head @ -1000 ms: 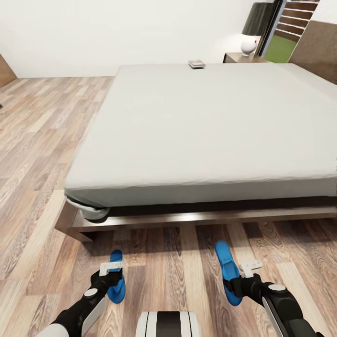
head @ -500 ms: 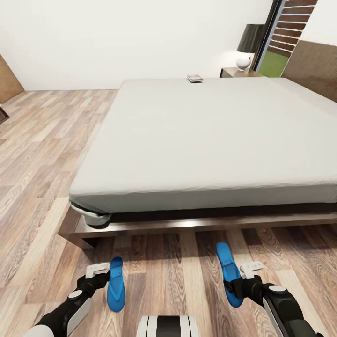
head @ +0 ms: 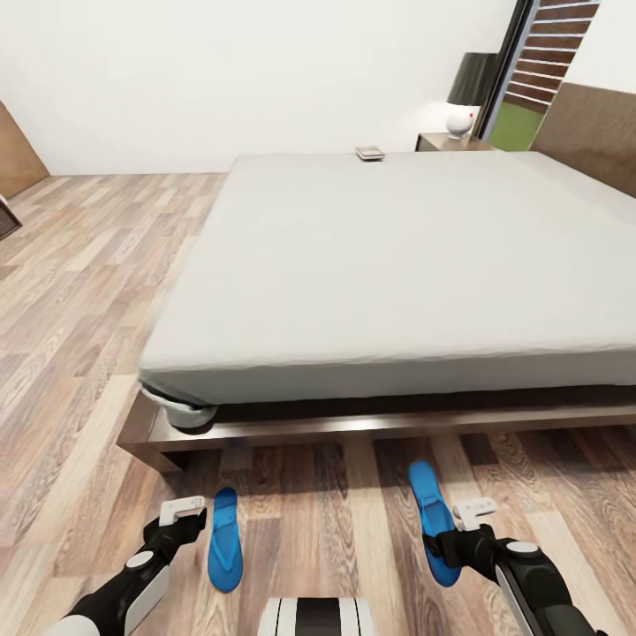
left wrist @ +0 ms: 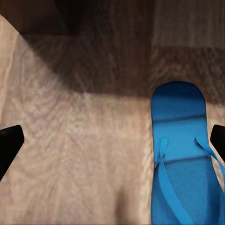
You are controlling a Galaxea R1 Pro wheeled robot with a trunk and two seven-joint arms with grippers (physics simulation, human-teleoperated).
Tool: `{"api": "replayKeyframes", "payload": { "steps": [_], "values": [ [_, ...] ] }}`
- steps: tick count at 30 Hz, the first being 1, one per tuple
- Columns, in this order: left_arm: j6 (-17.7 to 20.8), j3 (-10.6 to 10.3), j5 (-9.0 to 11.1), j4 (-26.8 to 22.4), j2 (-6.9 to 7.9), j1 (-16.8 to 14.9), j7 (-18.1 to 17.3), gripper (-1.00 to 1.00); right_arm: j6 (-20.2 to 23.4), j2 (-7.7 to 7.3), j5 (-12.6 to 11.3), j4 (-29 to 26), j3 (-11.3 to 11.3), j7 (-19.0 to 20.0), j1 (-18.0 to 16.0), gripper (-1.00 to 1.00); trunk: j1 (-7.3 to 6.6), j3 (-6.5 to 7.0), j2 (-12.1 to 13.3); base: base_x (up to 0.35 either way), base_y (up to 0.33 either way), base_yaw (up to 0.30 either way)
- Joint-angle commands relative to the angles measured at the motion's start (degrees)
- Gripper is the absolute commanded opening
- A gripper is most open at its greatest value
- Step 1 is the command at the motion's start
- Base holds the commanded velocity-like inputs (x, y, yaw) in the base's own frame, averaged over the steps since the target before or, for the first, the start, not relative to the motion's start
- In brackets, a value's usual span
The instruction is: In the bedroom, move the book from the bed onto either nightstand, and place the two sandals side by side next to the bed.
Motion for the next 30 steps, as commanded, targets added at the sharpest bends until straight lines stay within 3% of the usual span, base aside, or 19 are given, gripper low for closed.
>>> {"api": "replayKeyframes", "payload": {
  "steps": [1,20,30],
  "values": [
    [-0.3,-0.5,0.4,0.0,0.05,0.0,0.4,1.0,0.3,0.0,0.4,-0.1,-0.1,0.4,0.0,-1.0,-0.01,-0.04,0.0,0.0,0.151,0.0],
    [-0.7,-0.5,0.3,0.0,0.04,0.0,0.3,1.0,0.3,0.26,0.7,0.0,0.3,0.4,0.0,-1.0,-0.01,-0.04,0.0,0.0,0.128,0.0],
    [-0.7,-0.5,0.3,0.0,0.04,0.0,0.3,1.0,0.3,0.27,0.7,0.0,0.4,0.4,0.0,-1.0,-0.01,-0.04,0.0,0.0,0.242,0.0]
  ]
}}
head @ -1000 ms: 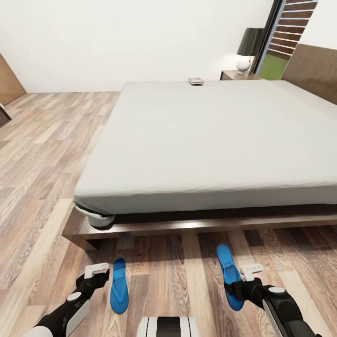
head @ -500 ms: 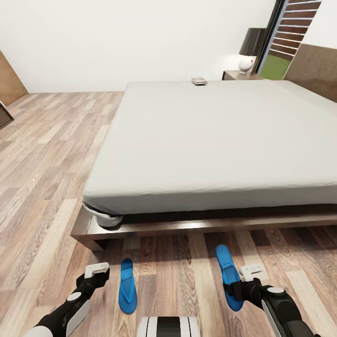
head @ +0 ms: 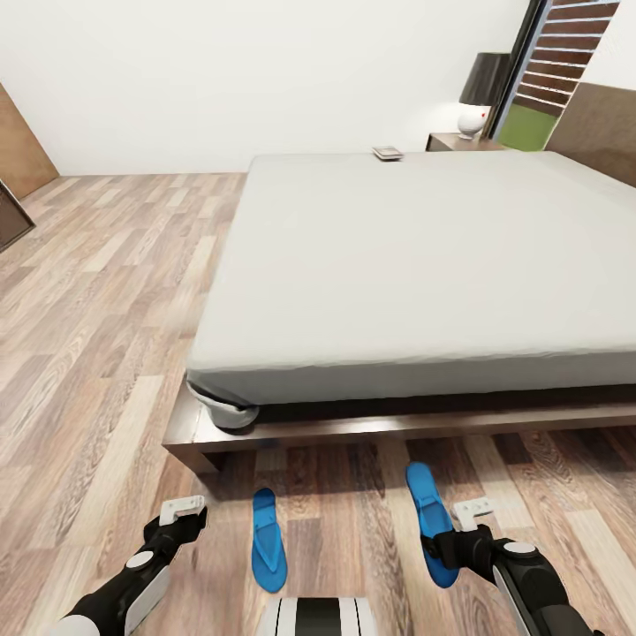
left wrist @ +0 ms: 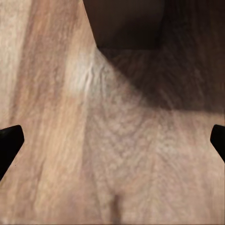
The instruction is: In the bedroom, move the book from the bed onto either nightstand, and place the two sandals side by side next to the bed.
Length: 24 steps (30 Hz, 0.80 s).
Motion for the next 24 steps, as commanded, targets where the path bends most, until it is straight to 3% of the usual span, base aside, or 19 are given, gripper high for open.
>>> {"api": "replayKeyframes", "payload": {
  "steps": [1,9,24],
  "values": [
    [-0.2,-0.5,0.4,0.0,0.05,0.0,0.4,1.0,0.3,0.0,0.5,-0.1,-0.1,0.4,0.0,-1.0,-0.01,-0.04,0.0,0.0,0.274,0.0],
    [-0.2,-0.5,0.4,0.0,0.05,0.0,0.4,1.0,0.3,-0.01,0.4,-0.1,-0.1,0.4,0.0,-1.0,-0.01,-0.04,0.0,0.0,0.12,0.0],
    [-0.3,-0.5,0.4,0.0,0.13,0.0,0.4,1.0,0.1,-0.03,0.2,2.2,-0.4,0.3,0.0,-1.0,-0.01,-0.04,0.0,0.022,0.234,0.0]
  ]
}}
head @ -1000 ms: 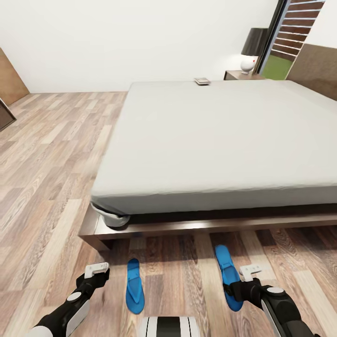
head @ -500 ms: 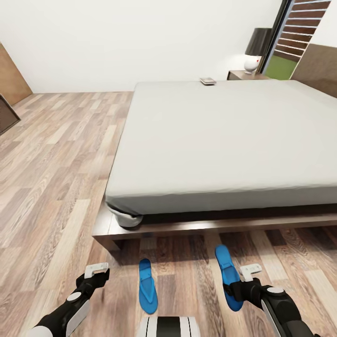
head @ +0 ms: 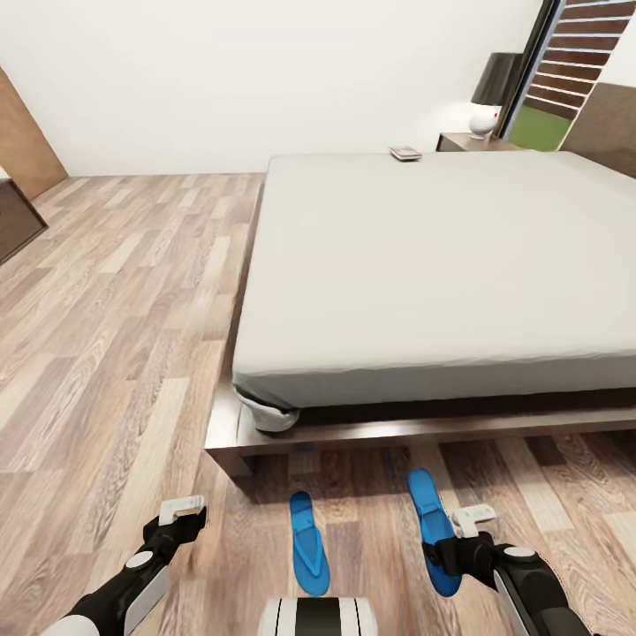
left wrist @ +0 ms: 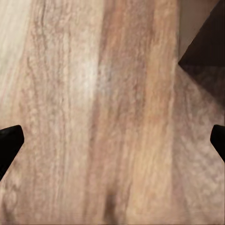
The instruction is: In the bedroom, move the book from the bed onto either nightstand, and place the two sandals side by side next to the bed.
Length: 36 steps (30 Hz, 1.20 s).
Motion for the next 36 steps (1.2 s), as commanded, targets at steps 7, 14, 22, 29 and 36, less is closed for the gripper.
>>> {"api": "replayKeyframes", "payload": {
  "steps": [7,14,22,29,36],
  "values": [
    [-0.2,-0.5,0.4,0.0,0.05,0.0,0.4,1.0,0.3,-0.04,0.4,2.8,-0.1,0.3,-0.1,-1.0,-0.01,-0.04,0.0,0.002,0.161,0.0],
    [-0.2,-0.5,0.4,0.0,0.05,0.0,0.4,1.0,0.2,0.09,0.4,9.0,-0.2,-1.7,-0.8,-1.0,-0.01,-0.04,0.0,0.0,0.021,0.0],
    [-0.2,-0.4,0.4,0.0,0.05,0.0,0.4,1.0,-4.5,1.06,0.2,21.6,0.2,-7.3,-6.7,-1.0,-0.01,-0.04,0.0,0.0,0.002,0.0],
    [-0.2,-0.5,0.4,0.0,0.05,0.0,0.4,1.0,-5.8,5.25,0.3,26.2,1.4,-13.4,-11.1,-1.0,-0.01,-0.04,0.0,0.0,0.0,0.0],
    [-0.2,-0.5,0.4,0.0,0.05,0.0,0.4,1.0,-6.2,7.78,0.3,35.7,4.5,-16.4,-19.1,-1.0,-0.01,-0.04,0.0,0.0,0.0,0.0]
  ]
}}
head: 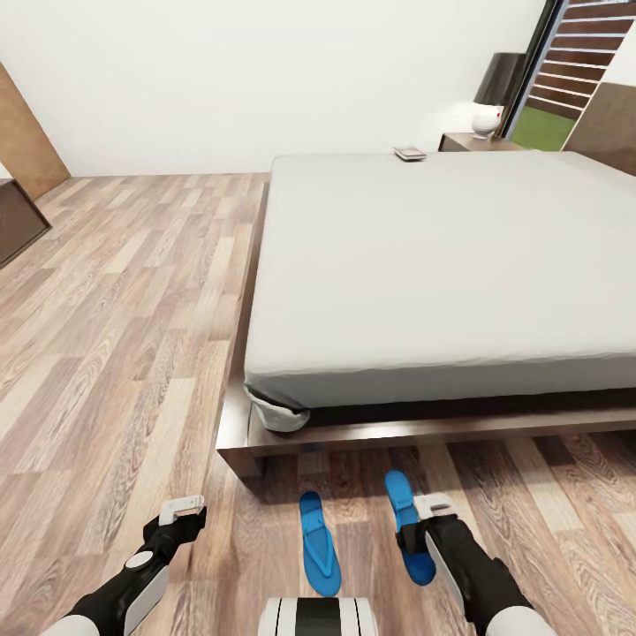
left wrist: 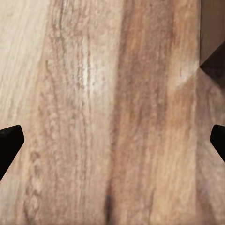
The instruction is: In the bedroom, move the book from the bed onto either nightstand, and place the two sandals side by side next to the bed.
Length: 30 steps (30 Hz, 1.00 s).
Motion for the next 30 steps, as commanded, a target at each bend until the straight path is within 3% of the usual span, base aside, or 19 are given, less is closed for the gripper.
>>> {"api": "replayKeyframes", "payload": {
  "steps": [1,11,30],
  "values": [
    [-0.2,-0.5,0.4,0.0,0.06,0.0,0.4,1.0,0.3,0.12,0.4,0.9,0.3,-0.2,-0.8,-1.0,-0.01,-0.04,0.0,0.0,0.0,0.0],
    [-0.3,-0.5,0.3,0.0,0.06,0.0,0.4,1.0,-1.5,0.34,0.5,5.2,0.7,-0.4,-3.8,-1.0,-0.01,-0.04,0.0,0.0,0.107,0.0],
    [-1.5,-0.5,0.3,0.0,0.06,0.0,0.5,1.0,-4.3,0.18,0.5,9.0,0.8,-0.4,-4.4,-1.0,-0.01,-0.04,0.0,0.0,0.115,0.0]
  ]
}}
